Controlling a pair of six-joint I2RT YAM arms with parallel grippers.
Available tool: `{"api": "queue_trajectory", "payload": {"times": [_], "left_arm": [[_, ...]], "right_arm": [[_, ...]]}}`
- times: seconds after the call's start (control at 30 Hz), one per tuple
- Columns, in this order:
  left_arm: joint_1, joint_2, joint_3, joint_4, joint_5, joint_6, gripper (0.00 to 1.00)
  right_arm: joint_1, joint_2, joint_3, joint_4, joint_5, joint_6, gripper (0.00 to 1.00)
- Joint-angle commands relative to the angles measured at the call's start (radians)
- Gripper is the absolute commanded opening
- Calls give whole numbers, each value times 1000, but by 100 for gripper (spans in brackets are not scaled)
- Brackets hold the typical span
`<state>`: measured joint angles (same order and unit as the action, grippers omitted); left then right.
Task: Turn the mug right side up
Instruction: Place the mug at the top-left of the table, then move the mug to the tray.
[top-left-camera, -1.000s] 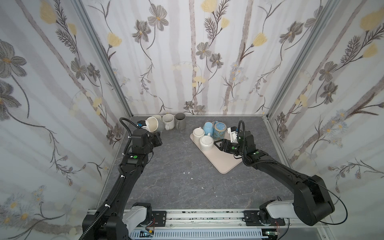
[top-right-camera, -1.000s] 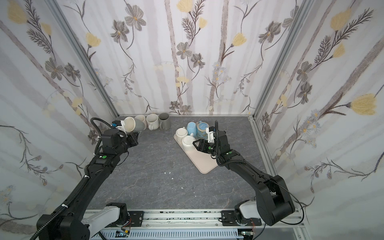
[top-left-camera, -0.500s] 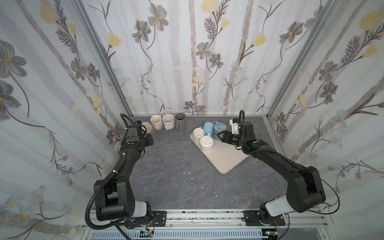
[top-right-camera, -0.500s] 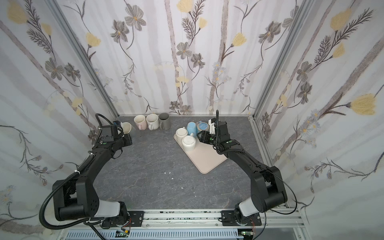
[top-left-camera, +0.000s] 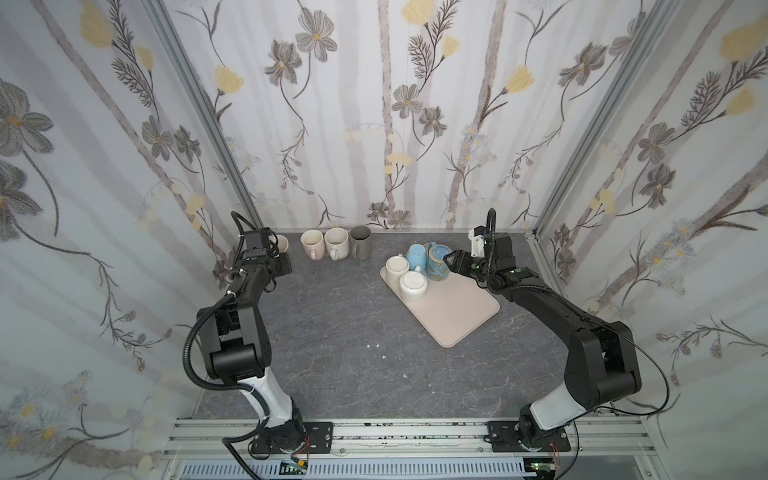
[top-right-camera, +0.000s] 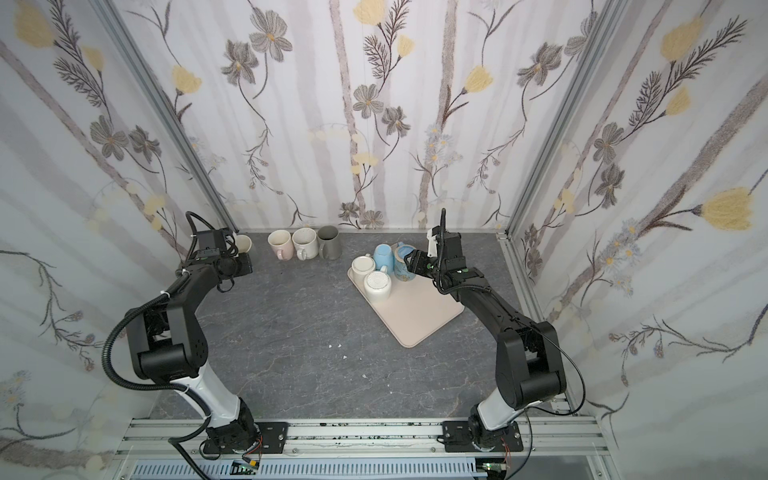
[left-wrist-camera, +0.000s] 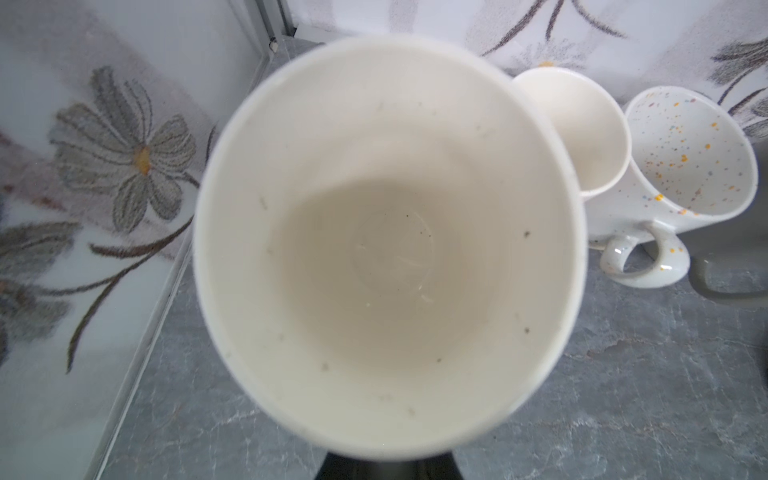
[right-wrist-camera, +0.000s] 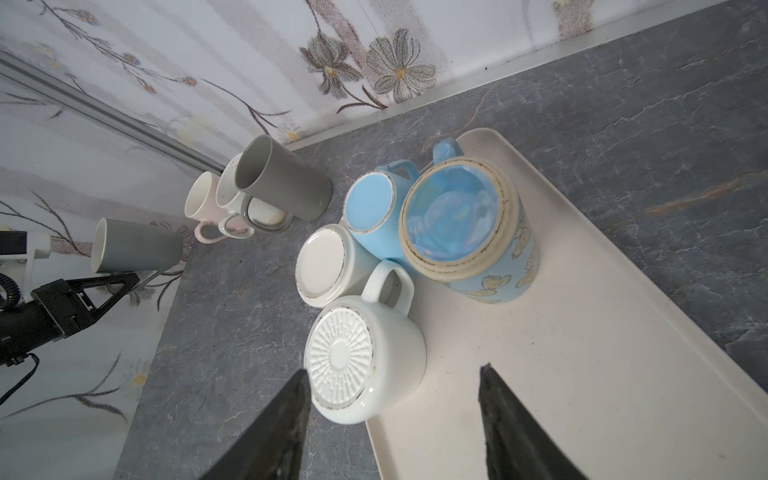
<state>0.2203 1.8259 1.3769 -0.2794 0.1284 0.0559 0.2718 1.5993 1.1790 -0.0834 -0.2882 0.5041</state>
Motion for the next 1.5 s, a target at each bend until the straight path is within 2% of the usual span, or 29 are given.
{"api": "queue_trajectory", "payload": {"times": [0.0, 0.13, 0.3, 0.73, 0.77, 0.9, 1.03, 1.23, 1.47], "left_arm": [[2, 81, 96, 3, 11, 51, 0], [4, 178, 230, -56, -22, 77, 0], [4, 278, 330, -79, 32, 92, 0], [-11, 393, 372, -78, 24, 109, 0], [-10, 396, 373, -77, 22, 111, 2], [-11, 394, 375, -76, 19, 114, 22], [-12, 381, 371, -82, 19, 116, 35], [-14, 333, 350, -92, 21, 114, 46], [-20, 201, 276, -83, 34, 93, 50]], "right_arm": [[-14, 40, 36, -19, 18, -18, 63], [-14, 77, 76, -40, 11, -18, 63], [-14, 108, 83, -47, 7, -19, 63], [-17, 194, 203, -92, 44, -56, 63], [-17, 201, 212, -94, 44, -58, 64], [-23, 241, 254, -109, 35, -64, 64], [-29, 287, 313, -141, 35, -71, 64], [-36, 352, 386, -166, 28, -77, 65], [-36, 438, 443, -191, 6, -96, 64]]}}
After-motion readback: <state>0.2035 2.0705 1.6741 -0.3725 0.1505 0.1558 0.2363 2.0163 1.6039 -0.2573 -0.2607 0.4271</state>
